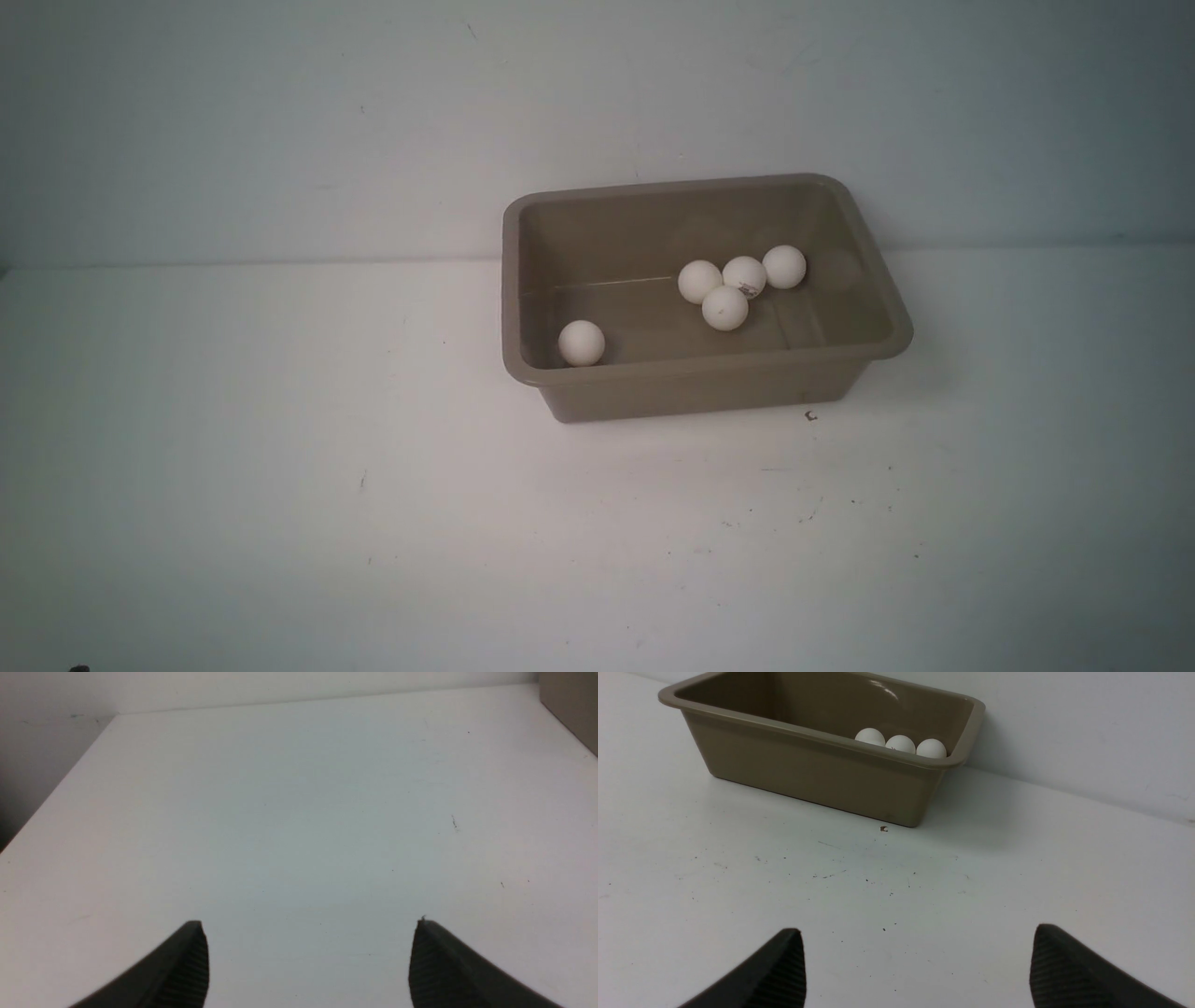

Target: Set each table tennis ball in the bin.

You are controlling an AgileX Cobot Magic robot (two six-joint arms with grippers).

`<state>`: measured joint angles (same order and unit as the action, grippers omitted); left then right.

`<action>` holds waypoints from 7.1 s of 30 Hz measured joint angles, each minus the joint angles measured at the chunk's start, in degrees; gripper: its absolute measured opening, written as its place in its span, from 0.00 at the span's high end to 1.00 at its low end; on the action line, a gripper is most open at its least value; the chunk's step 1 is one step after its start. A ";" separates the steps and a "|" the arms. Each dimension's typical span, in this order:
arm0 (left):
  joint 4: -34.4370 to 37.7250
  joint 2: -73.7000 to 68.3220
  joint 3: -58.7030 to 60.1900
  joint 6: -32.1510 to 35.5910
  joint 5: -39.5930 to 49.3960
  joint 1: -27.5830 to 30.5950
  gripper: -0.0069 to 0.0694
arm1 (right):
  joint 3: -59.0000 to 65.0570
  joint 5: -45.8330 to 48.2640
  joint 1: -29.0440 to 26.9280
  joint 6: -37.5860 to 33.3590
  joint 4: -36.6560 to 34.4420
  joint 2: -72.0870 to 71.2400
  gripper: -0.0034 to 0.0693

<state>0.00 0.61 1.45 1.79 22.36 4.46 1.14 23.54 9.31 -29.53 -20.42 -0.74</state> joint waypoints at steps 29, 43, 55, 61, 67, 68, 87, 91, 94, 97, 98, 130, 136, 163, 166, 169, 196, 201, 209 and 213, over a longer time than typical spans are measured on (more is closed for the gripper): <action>0.00 0.00 0.00 0.00 0.00 0.00 0.23 | 0.11 -5.51 -9.47 33.38 23.90 0.00 0.14; 0.00 0.00 0.00 0.00 0.00 0.00 0.23 | 0.45 -3.21 -9.47 24.17 20.42 0.00 0.14; 0.00 0.00 0.00 0.00 0.00 0.00 0.23 | 0.39 -2.86 -9.47 23.88 20.42 0.00 0.14; 0.00 0.00 0.00 0.00 0.00 0.00 0.23 | 0.34 -2.77 -9.47 25.17 20.42 0.00 0.14; 0.00 0.00 0.00 0.00 0.00 0.00 0.23 | 0.28 -2.17 -9.47 26.97 20.42 0.00 0.14; 0.00 0.00 0.00 0.00 0.00 0.00 0.23 | 0.28 -2.06 -9.47 26.97 20.42 0.00 0.14; 0.00 0.00 0.00 0.00 0.00 0.00 0.23 | 0.24 -1.93 -9.47 25.43 20.42 0.00 0.14; 0.00 0.00 0.00 0.00 0.00 0.00 0.23 | 0.24 -1.93 -9.47 25.43 20.42 0.00 0.14; 0.00 0.00 0.00 0.00 0.00 0.00 0.23 | 0.24 -1.93 -9.47 25.43 20.42 0.00 0.14; 0.00 0.00 0.00 0.00 0.00 0.00 0.23 | 0.24 -1.93 -9.47 25.43 20.42 0.00 0.14; 0.00 0.00 0.00 0.00 0.00 0.00 0.23 | 0.24 -1.93 -9.47 25.43 20.42 0.00 0.14; 0.00 0.00 0.00 0.00 -0.10 -5.69 0.23 | 0.24 -1.93 -9.47 25.43 20.42 0.00 0.14; 0.00 0.00 0.00 0.00 -0.10 -5.69 0.23 | 0.24 -1.93 -9.47 25.43 20.42 0.00 0.14; 0.00 0.00 0.00 0.00 -0.10 -5.69 0.23 | 0.24 -1.93 -9.47 25.75 20.42 0.00 0.14; 0.00 0.00 0.00 0.00 -0.10 -5.69 0.23 | 0.24 -1.93 -9.47 25.80 20.42 0.00 0.14; 0.00 0.00 0.00 0.00 -0.10 -5.69 0.23 | 0.24 -1.93 -9.47 25.80 20.42 0.00 0.14; 0.00 0.00 0.00 0.00 -0.10 -5.69 0.23 | 0.24 -1.93 -9.47 25.83 20.42 0.00 0.14; 0.00 0.00 0.00 0.00 -0.10 -5.69 0.23 | 0.24 -1.93 -9.47 25.83 20.42 0.00 0.14; 0.00 0.00 0.00 0.00 -0.10 -5.69 0.23 | 0.24 -1.93 -9.47 25.83 20.42 0.00 0.14; 0.00 0.00 0.00 0.00 -0.10 -5.69 0.23 | 0.24 -1.93 -9.47 25.83 20.42 0.00 0.14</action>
<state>0.00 0.61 1.45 1.79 22.25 -1.23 1.38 21.61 -0.16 -3.70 0.00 -0.74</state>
